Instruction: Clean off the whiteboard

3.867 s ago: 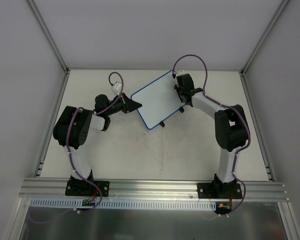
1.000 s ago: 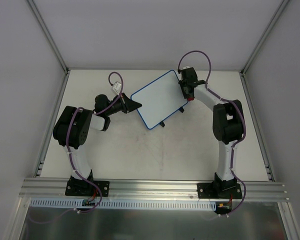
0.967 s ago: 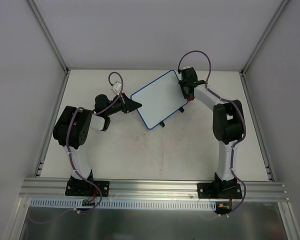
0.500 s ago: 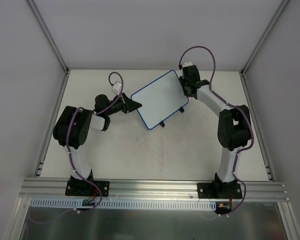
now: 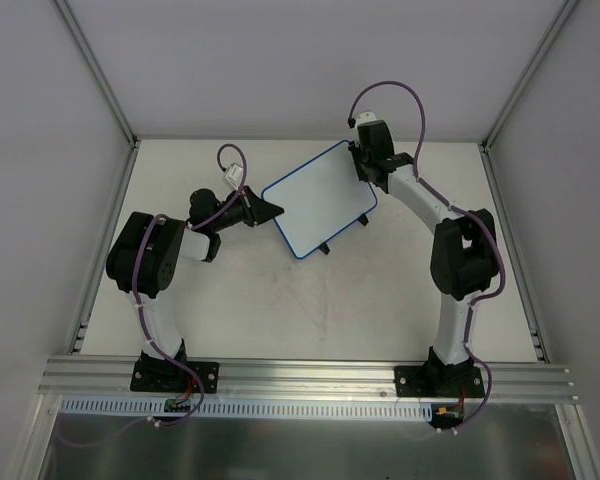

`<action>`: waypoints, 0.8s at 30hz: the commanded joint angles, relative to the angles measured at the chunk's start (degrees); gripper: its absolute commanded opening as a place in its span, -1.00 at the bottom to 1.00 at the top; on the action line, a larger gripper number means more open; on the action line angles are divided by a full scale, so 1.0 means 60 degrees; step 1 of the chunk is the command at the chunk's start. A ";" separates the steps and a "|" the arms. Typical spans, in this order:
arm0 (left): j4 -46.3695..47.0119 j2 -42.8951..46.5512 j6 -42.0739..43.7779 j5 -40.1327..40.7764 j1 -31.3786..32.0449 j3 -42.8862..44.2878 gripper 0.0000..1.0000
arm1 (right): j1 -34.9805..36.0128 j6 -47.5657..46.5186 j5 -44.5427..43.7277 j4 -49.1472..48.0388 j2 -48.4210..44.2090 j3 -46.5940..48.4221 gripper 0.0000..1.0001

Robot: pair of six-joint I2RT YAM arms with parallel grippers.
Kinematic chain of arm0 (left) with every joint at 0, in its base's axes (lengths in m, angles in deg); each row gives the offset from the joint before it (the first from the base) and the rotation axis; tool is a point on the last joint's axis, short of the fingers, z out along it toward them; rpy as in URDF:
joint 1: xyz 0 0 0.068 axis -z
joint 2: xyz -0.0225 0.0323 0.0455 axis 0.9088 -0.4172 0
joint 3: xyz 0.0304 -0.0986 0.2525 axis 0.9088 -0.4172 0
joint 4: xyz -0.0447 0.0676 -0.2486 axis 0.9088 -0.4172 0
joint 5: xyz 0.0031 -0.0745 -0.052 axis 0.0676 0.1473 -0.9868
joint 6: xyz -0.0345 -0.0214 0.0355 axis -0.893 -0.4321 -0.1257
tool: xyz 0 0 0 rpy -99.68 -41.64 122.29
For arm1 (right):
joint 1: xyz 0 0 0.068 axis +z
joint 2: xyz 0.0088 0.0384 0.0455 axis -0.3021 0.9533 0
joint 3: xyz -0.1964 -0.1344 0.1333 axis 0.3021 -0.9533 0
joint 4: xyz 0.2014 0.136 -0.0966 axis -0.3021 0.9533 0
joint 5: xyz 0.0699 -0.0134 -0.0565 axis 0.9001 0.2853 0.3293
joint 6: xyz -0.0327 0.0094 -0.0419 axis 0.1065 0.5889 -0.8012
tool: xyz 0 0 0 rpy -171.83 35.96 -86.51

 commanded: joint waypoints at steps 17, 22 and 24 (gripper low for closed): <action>0.1430 0.0451 0.0197 -0.0578 0.0042 0.0048 -1.00 | -0.0212 0.0481 -0.0009 0.0045 0.0146 -0.0905 -1.00; 0.1533 0.0466 0.0138 -0.0592 0.0042 0.0018 -1.00 | -0.0300 0.0540 -0.0023 -0.0176 -0.0103 -0.1536 -1.00; 0.1533 0.0480 0.0124 -0.0592 0.0042 0.0018 -1.00 | -0.0300 0.0554 -0.0009 -0.0191 -0.0249 -0.1581 -1.00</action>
